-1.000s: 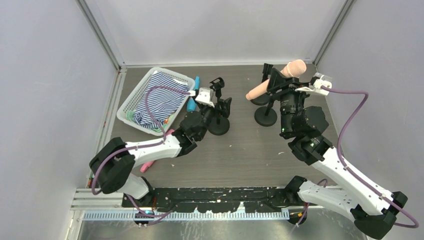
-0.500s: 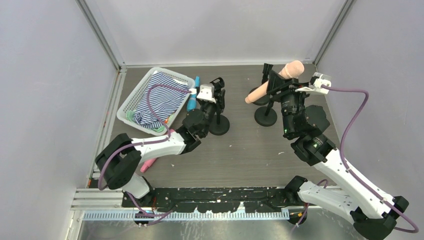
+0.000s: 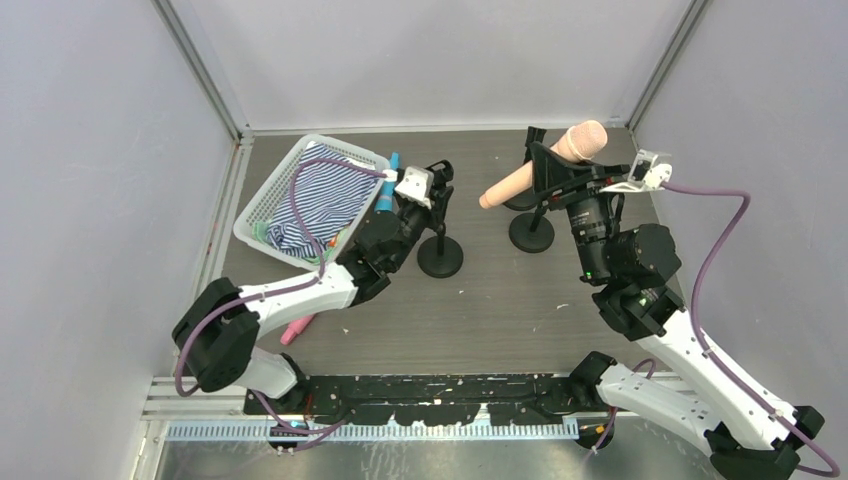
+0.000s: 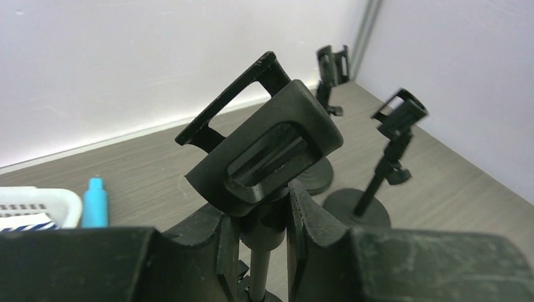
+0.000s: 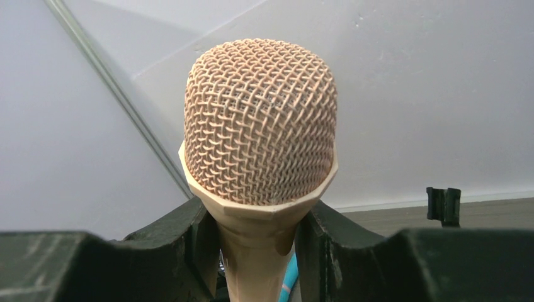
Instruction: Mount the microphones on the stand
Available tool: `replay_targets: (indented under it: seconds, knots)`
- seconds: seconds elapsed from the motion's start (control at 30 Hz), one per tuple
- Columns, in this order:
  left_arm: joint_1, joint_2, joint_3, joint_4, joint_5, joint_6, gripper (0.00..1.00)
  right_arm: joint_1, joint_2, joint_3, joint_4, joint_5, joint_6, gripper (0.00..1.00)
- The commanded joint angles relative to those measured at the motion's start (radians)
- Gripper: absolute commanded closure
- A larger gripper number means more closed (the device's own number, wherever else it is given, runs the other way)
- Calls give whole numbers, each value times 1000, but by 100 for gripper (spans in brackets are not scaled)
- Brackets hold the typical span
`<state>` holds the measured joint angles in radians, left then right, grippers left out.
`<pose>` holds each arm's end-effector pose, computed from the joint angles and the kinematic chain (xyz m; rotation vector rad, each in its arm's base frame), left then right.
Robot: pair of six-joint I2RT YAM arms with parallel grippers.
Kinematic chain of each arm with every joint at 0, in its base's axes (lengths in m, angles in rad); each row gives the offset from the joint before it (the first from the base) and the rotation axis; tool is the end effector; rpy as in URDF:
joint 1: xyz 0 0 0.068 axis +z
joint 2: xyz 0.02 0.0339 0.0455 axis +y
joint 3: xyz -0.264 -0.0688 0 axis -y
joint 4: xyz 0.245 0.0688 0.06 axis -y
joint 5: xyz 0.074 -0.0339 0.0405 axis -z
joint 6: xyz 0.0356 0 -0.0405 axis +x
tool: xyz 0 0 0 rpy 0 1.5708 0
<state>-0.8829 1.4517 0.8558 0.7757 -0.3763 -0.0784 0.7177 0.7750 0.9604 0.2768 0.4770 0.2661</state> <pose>0.2199 -0.2470 0.3069 0.2522 1.4024 -0.5350 0.1280 0.0901 0.4495 0.1752 1.1713 0.6048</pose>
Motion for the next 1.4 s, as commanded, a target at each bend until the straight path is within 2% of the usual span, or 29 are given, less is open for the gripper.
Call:
replay_targets:
  seconds: [0.0,0.13,0.3,0.6,0.93,1.37]
  knots:
    - [17,-92,4,-93,217,-87,100,-4,-35,-19,102,-57,11,99]
    - [17,-127,-34,-91,326,-124,100,-2,-63,-55,165,-127,-23,99]
    - [17,-124,-113,22,362,-168,100,-3,-80,-98,253,-236,-87,99]
    - [17,-120,-124,39,372,-185,100,-3,-15,-129,420,-383,-127,99]
    - [17,-107,-133,60,428,-198,100,-3,64,-145,522,-377,-144,99]
    - [16,-79,-136,106,465,-221,100,-2,77,-196,545,-363,-187,99]
